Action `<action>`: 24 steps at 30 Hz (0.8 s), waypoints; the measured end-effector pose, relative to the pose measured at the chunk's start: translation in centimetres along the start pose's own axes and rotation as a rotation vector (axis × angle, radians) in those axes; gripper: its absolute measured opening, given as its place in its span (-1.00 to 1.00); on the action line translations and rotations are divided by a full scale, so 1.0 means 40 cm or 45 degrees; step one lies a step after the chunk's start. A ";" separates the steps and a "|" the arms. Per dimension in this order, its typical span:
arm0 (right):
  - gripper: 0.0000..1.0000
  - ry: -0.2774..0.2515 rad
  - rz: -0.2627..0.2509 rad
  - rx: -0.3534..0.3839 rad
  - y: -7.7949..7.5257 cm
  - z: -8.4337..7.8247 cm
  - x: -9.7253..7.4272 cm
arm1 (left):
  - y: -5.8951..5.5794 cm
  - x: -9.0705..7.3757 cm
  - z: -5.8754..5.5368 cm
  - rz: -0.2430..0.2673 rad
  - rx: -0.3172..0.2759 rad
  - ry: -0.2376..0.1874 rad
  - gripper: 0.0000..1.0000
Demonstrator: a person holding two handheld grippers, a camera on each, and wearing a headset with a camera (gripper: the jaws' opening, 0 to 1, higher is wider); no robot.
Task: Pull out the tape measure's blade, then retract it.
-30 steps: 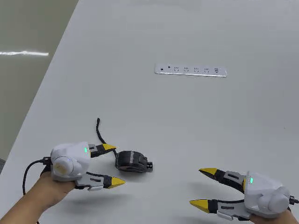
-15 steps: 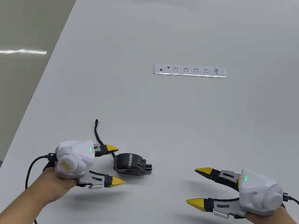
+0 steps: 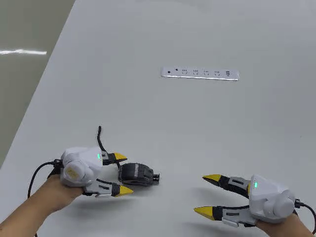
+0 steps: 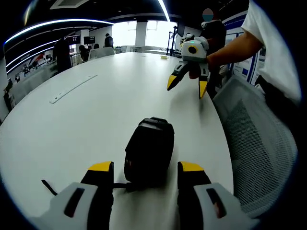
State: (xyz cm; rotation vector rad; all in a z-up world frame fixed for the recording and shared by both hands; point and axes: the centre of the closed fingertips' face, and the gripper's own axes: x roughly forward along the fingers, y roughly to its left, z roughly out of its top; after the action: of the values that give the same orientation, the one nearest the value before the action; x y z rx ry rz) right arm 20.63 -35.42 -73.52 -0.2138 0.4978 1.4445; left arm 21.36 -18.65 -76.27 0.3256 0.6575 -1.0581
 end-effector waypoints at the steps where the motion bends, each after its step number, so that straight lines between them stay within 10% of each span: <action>1: 0.03 0.000 0.001 0.000 0.000 0.001 0.002 | 0.000 0.001 0.000 -0.001 0.000 0.000 -0.01; 24: -0.02 -0.001 0.026 0.001 -0.014 0.014 0.036 | 0.000 0.008 0.005 -0.034 0.008 -0.021 -0.33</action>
State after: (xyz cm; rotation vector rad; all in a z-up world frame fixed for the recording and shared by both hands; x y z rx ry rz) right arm 21.34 -33.97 -73.76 -0.2085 0.5012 1.4643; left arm 21.53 -18.98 -76.32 0.3141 0.6457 -1.0875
